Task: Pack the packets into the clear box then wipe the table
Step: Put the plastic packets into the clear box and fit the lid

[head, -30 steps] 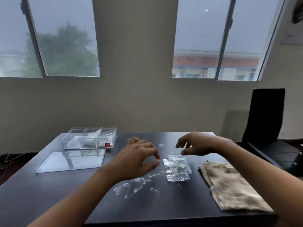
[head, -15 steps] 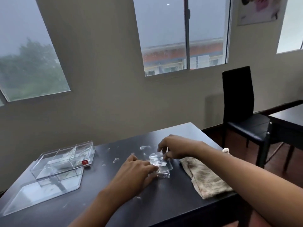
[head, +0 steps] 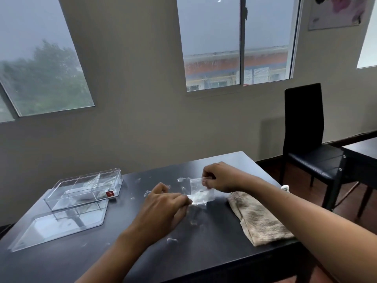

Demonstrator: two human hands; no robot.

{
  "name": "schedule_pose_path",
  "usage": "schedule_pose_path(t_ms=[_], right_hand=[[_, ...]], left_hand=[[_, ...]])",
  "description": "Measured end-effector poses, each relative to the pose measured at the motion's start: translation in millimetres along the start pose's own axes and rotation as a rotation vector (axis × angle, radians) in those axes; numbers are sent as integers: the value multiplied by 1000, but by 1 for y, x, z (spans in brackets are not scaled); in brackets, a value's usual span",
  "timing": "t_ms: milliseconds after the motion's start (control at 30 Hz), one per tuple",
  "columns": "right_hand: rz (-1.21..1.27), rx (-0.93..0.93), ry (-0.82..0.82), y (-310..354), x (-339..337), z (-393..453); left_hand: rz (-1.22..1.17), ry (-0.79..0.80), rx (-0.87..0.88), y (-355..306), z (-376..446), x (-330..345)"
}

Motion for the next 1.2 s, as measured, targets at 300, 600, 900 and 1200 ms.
schedule_pose_path(t_ms=[300, 600, 900, 1200], right_hand=[[257, -42, -99, 33, -33, 7], [452, -135, -144, 102, -47, 22], [629, -194, -75, 197, -23, 42], [582, -271, -1, 277, 46, 71]], left_hand=[[157, -172, -109, 37, -25, -70], [286, -201, -260, 88, -97, -122], [326, -240, -575, 143, -213, -152], [204, -123, -729, 223, -270, -132]])
Point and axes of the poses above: each hand's wrist, its own z-axis towards the middle knuckle, its own x-axis out of the palm, y = z × x, the point moved 10 cm from there along z, towards the middle knuckle, and after that the axes turned 15 degrees about x, right-handed, at the moved point
